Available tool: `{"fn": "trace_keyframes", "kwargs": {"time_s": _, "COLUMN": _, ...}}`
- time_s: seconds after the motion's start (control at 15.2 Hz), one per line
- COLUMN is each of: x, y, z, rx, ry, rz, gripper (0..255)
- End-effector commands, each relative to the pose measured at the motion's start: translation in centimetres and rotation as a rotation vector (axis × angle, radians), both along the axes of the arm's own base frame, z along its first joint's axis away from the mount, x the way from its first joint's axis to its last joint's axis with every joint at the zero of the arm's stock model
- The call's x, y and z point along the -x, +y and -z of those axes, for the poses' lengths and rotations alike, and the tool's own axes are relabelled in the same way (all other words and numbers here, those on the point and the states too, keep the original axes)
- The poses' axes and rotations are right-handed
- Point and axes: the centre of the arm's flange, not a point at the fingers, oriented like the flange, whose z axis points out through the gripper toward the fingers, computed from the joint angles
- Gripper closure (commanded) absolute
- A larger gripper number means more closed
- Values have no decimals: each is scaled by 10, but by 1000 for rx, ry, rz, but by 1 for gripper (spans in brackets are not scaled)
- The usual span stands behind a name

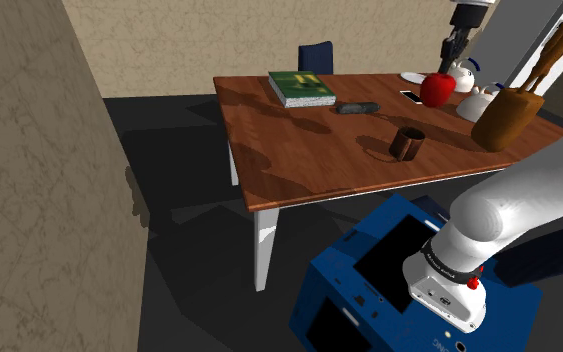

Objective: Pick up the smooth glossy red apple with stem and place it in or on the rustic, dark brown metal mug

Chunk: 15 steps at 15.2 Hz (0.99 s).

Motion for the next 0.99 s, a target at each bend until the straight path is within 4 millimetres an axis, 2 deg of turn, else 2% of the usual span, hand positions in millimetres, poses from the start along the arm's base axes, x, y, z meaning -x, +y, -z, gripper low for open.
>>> {"fn": "trace_keyframes", "kwargs": {"time_s": 0.0, "x": 1, "y": -1, "z": 9, "rx": 0, "ry": 0, "rz": -1, "gripper": 255}}
{"fn": "trace_keyframes", "kwargs": {"time_s": 0.92, "x": 1, "y": -1, "z": 83, "rx": 0, "ry": 0, "rz": -1, "gripper": 255}}
